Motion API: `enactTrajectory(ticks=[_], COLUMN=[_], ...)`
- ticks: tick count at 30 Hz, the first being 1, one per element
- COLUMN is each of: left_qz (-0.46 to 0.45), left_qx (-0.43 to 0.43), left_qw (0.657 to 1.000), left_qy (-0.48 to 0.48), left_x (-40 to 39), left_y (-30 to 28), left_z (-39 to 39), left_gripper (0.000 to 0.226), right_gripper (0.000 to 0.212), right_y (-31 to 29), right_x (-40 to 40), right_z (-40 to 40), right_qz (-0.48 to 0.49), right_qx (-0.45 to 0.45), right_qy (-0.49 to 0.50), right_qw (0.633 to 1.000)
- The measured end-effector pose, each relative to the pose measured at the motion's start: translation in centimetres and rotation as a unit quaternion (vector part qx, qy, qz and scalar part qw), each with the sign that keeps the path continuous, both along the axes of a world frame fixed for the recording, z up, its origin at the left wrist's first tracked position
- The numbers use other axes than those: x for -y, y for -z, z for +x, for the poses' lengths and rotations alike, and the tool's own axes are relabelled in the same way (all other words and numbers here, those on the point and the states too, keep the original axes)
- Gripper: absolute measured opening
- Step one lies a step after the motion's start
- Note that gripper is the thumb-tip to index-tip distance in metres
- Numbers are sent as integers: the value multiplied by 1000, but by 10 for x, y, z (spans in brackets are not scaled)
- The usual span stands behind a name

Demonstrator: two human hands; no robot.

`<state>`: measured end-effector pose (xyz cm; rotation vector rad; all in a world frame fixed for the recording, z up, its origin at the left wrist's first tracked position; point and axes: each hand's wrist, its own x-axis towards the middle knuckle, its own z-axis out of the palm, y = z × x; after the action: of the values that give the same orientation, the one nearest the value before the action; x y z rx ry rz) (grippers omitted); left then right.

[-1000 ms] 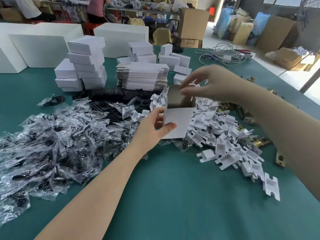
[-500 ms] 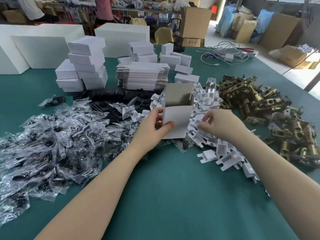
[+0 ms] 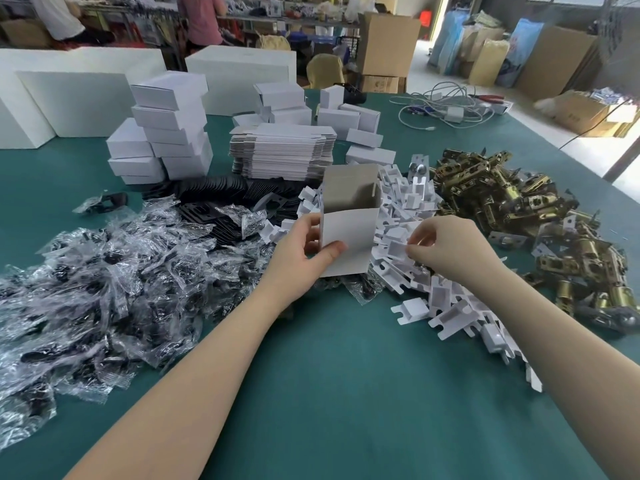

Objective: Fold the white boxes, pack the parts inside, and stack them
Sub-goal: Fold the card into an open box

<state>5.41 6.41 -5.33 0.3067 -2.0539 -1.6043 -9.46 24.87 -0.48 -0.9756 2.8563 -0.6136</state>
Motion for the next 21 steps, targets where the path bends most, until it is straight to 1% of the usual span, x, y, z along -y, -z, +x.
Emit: enactTrajectory(ticks=[3,7,10,14,16,21], left_qz=[38,44,54,35,24,30], left_qx=[-23,-29,-31,-30,-24,-29], left_qw=[999,998,998,999,999,999], left_qy=[-8,-15,-19,-21,-22,-13], left_x=[1,3,5,6,5,2], left_y=[1,3,4,5,4,1], left_z=[1,0,0,0,1,2], left_gripper=[31,32,34,37,37,40], right_gripper=[8,10,10,7,9,13], right_y=[1,5,6,7,8,13], right_x=[-3,-5,-5,-5,-5,-5], right_z=[0,1,2,3,1,3], right_qz=[-6,-9,-28,-61,-73,-110], right_qx=[14,17,25,52,52,51], right_qy=[-6,-10,-6,2,12,18], right_qw=[1000,1000,999,997,996,992])
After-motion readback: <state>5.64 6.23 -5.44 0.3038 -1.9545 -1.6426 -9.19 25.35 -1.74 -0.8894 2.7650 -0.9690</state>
